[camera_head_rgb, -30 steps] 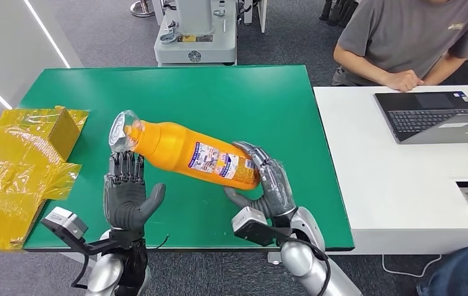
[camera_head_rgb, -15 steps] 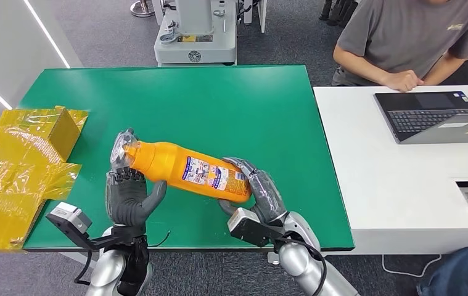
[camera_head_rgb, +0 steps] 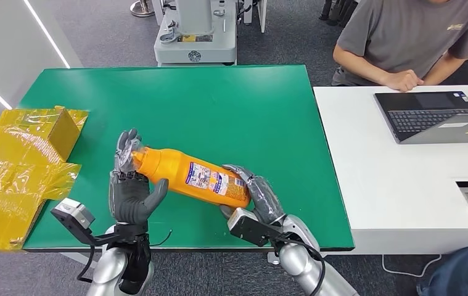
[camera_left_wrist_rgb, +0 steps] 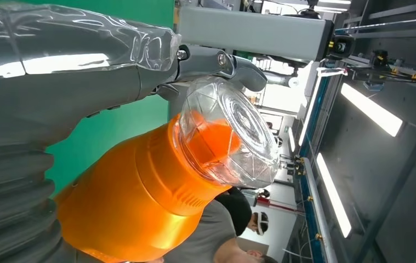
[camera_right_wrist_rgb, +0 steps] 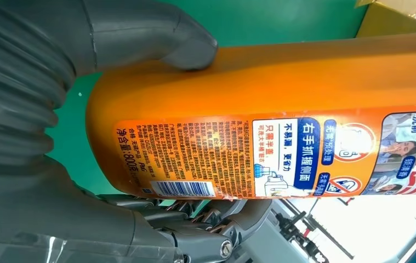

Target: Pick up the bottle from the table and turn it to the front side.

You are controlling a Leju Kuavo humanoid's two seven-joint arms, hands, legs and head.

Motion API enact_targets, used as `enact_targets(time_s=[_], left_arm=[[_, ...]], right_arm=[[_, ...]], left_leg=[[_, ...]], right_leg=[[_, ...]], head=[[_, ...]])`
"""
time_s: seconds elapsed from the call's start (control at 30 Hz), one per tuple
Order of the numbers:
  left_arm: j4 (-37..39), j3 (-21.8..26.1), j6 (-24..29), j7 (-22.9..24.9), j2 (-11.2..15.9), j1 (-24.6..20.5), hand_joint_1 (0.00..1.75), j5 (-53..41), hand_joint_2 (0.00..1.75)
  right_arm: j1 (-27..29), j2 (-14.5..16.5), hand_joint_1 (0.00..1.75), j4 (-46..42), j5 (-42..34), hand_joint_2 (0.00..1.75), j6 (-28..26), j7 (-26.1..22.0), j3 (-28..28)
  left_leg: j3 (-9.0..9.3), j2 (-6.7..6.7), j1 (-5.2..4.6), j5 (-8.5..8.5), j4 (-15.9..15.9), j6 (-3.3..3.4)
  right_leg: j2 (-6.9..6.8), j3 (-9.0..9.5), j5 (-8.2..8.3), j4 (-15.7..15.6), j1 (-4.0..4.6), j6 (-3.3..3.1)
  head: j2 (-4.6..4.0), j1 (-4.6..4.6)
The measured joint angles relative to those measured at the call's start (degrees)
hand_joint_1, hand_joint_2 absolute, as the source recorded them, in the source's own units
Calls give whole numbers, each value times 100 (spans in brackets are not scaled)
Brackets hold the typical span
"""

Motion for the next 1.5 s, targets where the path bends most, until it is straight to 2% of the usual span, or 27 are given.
enact_targets(time_s=[0.3,0.77,1.23,1.37,1.5], left_arm=[[150,-2,-78,126,-39,-22,0,-9,175],[202,-2,-78,134,-52,-22,0,3,175],[202,-2,62,134,-50,-13,0,3,175],[202,0,64,134,-47,-12,170,-2,175],[202,-1,0,89,-46,2,175,-16,175]], right_arm=[[-38,54,175,46,83,175,269,-161,24],[-141,108,175,170,86,175,785,-73,105],[-142,107,175,595,68,175,876,-76,143],[-155,108,175,671,69,175,883,-77,174],[-181,109,175,713,65,175,901,-75,179]], left_leg=[[0,0,0,0,0,0],[-1,0,0,0,0,0],[-1,0,0,0,0,0],[-1,0,0,0,0,0],[-2,0,0,0,0,0]], right_leg=[[1,0,0,0,0,0],[1,0,-1,0,0,0],[0,0,-1,1,0,0],[0,0,-1,1,0,0],[0,0,-1,1,0,0]], head=[[0,0],[0,0],[0,1],[0,1],[0,1]])
